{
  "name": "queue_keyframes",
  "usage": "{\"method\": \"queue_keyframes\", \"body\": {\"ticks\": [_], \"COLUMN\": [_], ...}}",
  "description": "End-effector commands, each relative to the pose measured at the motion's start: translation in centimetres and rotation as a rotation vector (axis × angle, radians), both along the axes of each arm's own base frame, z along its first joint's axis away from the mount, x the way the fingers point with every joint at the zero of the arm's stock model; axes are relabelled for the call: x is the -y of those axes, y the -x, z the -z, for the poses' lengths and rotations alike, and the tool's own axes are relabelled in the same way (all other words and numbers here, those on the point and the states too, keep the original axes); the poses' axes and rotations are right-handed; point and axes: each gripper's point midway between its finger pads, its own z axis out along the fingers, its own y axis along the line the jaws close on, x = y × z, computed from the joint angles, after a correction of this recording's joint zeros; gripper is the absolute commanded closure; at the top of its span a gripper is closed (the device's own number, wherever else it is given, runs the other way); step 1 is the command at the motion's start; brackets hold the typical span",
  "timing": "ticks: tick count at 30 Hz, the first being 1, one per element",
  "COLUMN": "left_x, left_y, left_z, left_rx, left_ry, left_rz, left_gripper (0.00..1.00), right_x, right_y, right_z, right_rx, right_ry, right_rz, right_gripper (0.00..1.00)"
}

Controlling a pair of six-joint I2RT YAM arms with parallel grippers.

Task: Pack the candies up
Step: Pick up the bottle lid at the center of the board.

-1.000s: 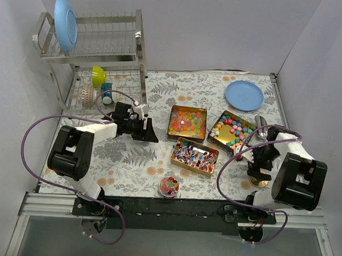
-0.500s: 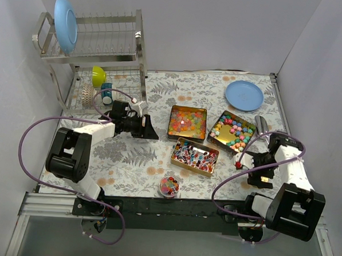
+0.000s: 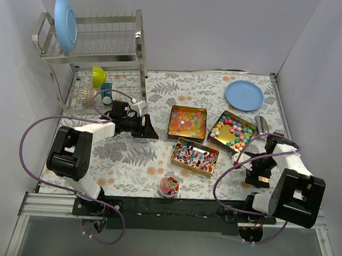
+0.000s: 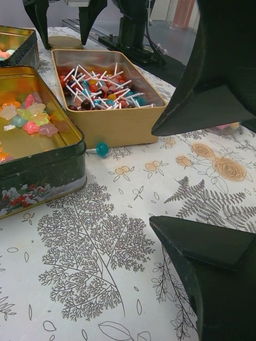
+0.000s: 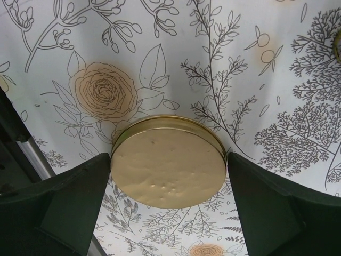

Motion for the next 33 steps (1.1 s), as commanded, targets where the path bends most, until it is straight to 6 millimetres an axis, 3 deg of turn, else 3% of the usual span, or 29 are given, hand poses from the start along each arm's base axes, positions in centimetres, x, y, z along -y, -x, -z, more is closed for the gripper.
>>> {"method": "queue_keyframes", "body": {"ticks": [1,3,4,6,7,10,11,14,18,21,22,24,28,30,31,33], "left_x": [0.5,0.4,0.4,0.3,0.2,-0.2,-0.4,-0.8,-2.1,-2.8,-2.8,-3.4,-5.3,-5.9,-6.4,-7.3], "left_y": [-0.9,-0.9,-0.9,-0.9,-0.9,-1.2,-1.5,-1.9,-2.4,-1.8,-1.3,-0.1,1.3,1.8,1.8,2.0], "left_z": [-1.4,-1.4,-1.4,-1.5,-1.5,-2.0,-2.2,-2.3,-2.7,-4.0,-5.1,-4.9,-6.3,-6.8,-6.9,-7.6], "left_rx": [0.040,0.039,0.040,0.044,0.048,0.061,0.067,0.051,0.012,0.060,0.100,0.102,0.122,0.128,0.137,0.159], "left_ry": [0.035,0.032,0.030,0.024,0.022,0.021,0.024,0.038,0.067,0.059,0.060,0.019,-0.018,-0.023,-0.034,-0.054], "left_rz": [0.009,0.008,0.010,0.012,0.014,0.007,-0.002,-0.024,-0.088,-0.090,-0.077,-0.062,-0.097,-0.119,-0.139,-0.163], "left_gripper": [0.40,0.40,0.40,0.40,0.40,0.40,0.40,0.40,0.40,0.36,0.35,0.33,0.32,0.32,0.32,0.32], "right_x": [0.2,0.2,0.2,-0.2,0.0,-0.3,-0.2,-0.6,-2.9,-6.5,-8.8,-11.6,-19.7,-22.3,-24.5,-26.6], "right_y": [0.1,0.8,0.8,0.4,-0.8,-2.1,-3.6,-5.7,-7.4,-9.1,-9.3,-9.7,-7.9,-7.1,-5.5,-3.9], "right_z": [0.3,0.6,0.5,0.0,-1.0,-3.5,-5.2,-9.0,-12.8,-15.4,-15.9,-17.2,-18.0,-17.6,-17.6,-16.7], "right_rx": [-0.020,-0.054,-0.059,-0.061,-0.023,0.021,0.080,0.160,0.238,0.303,0.307,0.301,0.227,0.194,0.177,0.128], "right_ry": [0.007,0.012,0.009,-0.012,-0.014,-0.036,-0.040,-0.066,-0.118,-0.161,-0.186,-0.235,-0.328,-0.342,-0.354,-0.337], "right_rz": [0.006,0.009,0.023,0.066,0.082,0.109,0.111,0.111,0.060,-0.002,-0.064,-0.071,-0.203,-0.223,-0.297,-0.350], "right_gripper": [0.02,0.05,0.12,0.16,0.17,0.18,0.18,0.18,0.18,0.18,0.18,0.18,0.19,0.19,0.19,0.19]}}
